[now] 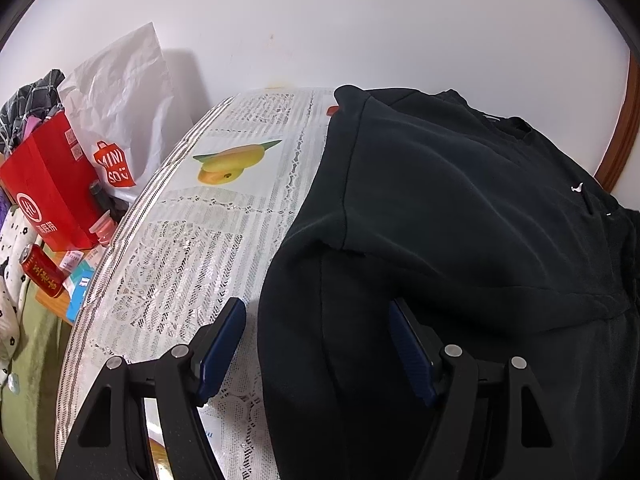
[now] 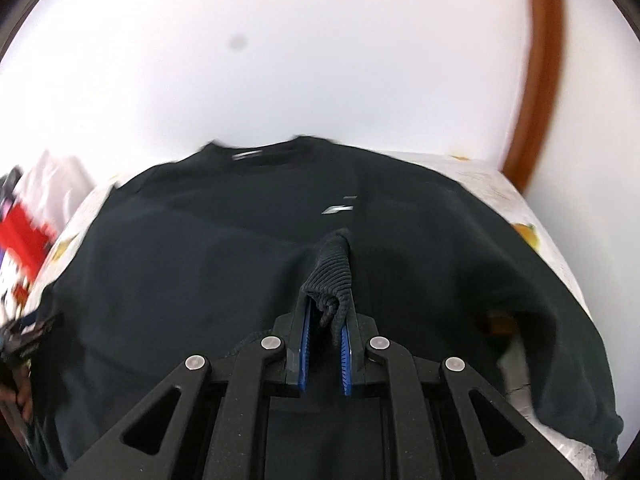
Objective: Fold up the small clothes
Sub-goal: 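Grasp the other sleeve cuff with the right gripper and lift it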
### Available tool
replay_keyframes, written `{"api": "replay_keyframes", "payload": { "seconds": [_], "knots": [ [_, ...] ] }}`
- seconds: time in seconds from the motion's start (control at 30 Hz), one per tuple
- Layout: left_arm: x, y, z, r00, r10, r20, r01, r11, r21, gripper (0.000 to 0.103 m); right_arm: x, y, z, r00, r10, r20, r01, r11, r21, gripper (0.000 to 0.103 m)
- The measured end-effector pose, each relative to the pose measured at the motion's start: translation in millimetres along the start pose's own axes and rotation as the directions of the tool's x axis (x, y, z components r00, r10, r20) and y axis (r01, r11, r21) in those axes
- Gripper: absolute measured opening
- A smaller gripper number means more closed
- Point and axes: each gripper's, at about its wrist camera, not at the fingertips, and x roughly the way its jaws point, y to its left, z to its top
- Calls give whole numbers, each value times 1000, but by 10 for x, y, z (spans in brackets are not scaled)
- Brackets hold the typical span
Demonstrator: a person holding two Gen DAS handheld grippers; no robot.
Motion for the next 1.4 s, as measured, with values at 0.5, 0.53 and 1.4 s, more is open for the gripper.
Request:
{"api": "replay_keyframes", "payload": {
  "seconds": [0.5, 0.53, 1.4],
  "knots": [
    [27, -3, 9, 1000, -11, -9, 11, 1000, -5, 75, 105, -539, -89, 996, -83, -39, 84, 996, 39, 46],
    [27, -7, 9, 1000, -12, -10, 12, 1000, -4, 75, 120, -477, -94, 997, -71, -33, 72, 997, 13, 49],
    [-338, 23, -324, 997, -61, -53, 63, 997, 34, 77, -667, -641, -1091, 976, -211, -55, 209, 977, -37, 57]
  ]
}}
